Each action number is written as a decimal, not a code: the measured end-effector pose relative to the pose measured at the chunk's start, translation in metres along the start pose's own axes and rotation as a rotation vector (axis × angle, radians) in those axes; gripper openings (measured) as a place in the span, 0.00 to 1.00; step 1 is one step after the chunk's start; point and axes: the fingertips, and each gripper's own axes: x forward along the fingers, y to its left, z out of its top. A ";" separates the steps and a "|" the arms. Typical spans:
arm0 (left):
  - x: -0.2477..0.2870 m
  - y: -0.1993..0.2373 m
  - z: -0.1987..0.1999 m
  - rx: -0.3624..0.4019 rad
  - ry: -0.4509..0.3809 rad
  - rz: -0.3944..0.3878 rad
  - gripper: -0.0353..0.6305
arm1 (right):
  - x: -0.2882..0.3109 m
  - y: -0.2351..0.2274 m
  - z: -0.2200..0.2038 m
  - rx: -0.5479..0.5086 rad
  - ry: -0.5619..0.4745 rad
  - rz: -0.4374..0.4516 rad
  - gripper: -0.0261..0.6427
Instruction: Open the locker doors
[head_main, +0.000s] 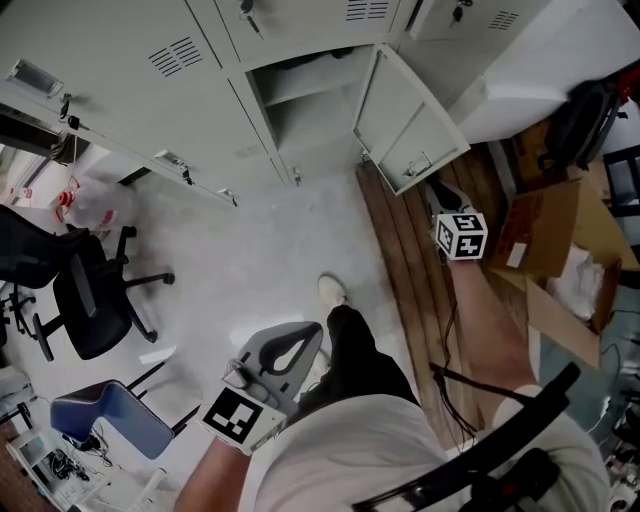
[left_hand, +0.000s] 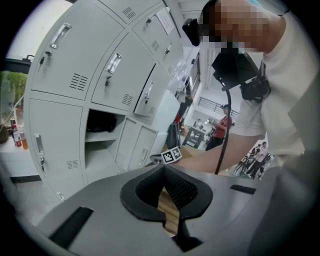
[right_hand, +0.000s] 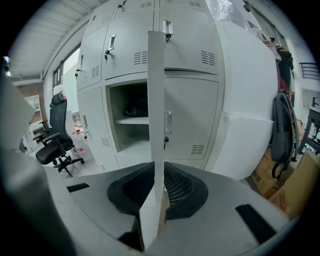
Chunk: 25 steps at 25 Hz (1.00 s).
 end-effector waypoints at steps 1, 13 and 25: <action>-0.004 -0.001 0.000 0.001 -0.006 0.003 0.07 | -0.005 0.001 -0.001 0.008 0.002 -0.010 0.11; -0.081 -0.029 -0.018 0.034 -0.068 0.032 0.07 | -0.099 0.129 0.015 -0.017 -0.036 0.130 0.10; -0.195 -0.060 -0.047 0.041 -0.166 0.151 0.07 | -0.201 0.356 0.054 -0.145 -0.154 0.467 0.10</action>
